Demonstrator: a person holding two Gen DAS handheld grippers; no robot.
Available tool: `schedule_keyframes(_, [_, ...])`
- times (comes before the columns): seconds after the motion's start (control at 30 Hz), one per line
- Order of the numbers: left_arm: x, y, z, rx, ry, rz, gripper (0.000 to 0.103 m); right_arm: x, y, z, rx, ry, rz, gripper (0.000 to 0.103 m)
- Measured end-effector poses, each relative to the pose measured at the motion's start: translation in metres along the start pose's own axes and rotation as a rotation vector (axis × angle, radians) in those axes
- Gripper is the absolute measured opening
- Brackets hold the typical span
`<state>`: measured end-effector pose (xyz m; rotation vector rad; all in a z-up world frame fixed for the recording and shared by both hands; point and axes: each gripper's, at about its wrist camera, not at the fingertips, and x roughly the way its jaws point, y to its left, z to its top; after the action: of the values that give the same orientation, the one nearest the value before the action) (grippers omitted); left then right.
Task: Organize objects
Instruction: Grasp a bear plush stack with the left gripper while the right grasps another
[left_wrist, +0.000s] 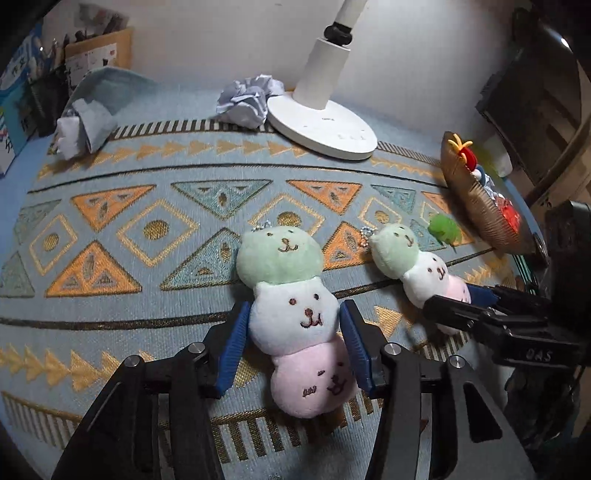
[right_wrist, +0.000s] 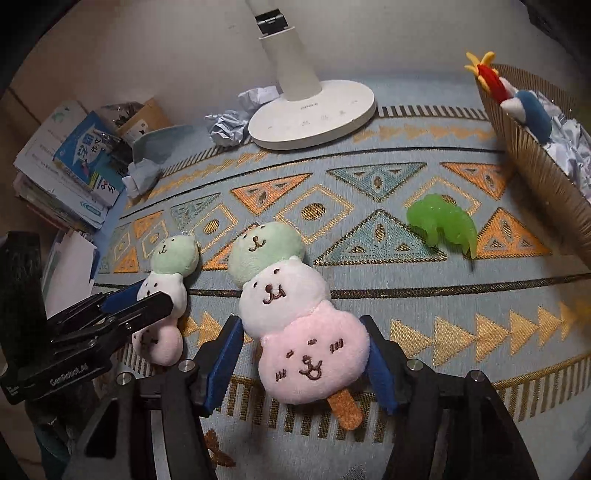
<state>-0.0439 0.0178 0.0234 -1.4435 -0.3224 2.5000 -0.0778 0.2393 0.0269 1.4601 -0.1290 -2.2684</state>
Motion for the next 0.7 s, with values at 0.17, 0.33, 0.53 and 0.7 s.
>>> schedule_keyframes(0.17, [-0.003, -0.007, -0.008, -0.032, -0.013, 0.049, 0.072, -0.011, 0.002, -0.003, -0.071, -0.018, -0.021, 0.069])
schedule_keyframes(0.33, [0.003, -0.026, -0.017, 0.005, -0.054, 0.185, 0.073, -0.012, 0.005, 0.002, -0.161, -0.035, -0.057, 0.069])
schedule_keyframes(0.53, [0.002, -0.032, -0.021, 0.027, -0.082, 0.269, 0.050, 0.012, 0.016, -0.003, -0.223, -0.022, -0.094, 0.069])
schedule_keyframes(0.7, [-0.003, -0.032, -0.016, 0.001, -0.099, 0.213, 0.047, 0.009, 0.021, -0.006, -0.249, -0.068, -0.124, 0.055])
